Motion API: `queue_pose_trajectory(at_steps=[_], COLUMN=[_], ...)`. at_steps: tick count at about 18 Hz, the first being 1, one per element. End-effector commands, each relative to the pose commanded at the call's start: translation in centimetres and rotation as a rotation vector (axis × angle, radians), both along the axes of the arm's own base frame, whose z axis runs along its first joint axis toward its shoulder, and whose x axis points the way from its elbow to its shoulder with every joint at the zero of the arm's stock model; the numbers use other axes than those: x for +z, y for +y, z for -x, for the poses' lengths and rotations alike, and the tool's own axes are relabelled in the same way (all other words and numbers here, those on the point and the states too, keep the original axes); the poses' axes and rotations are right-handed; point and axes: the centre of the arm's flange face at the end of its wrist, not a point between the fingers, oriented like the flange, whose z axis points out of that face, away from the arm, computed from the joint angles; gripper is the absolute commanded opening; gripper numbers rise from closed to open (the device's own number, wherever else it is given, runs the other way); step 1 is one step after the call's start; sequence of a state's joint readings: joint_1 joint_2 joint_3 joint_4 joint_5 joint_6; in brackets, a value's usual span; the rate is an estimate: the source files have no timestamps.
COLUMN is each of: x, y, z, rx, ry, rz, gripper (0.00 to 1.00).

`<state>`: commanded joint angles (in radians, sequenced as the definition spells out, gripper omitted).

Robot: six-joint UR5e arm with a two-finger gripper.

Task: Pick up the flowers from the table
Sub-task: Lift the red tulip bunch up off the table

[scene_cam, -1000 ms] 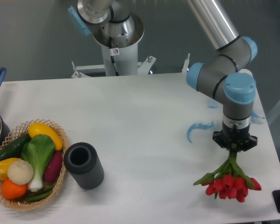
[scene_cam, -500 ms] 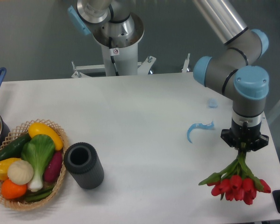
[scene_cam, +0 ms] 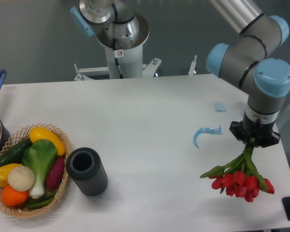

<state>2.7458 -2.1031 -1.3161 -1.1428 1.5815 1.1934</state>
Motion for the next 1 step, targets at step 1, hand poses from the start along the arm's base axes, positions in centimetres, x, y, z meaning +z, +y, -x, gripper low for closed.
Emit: queue_pose_trajectory(at_steps=[1], x=[-0.03], y=[-0.04], z=[-0.06], rx=[0.0], ry=[0.001], rz=[0.001], gripper=[0.03])
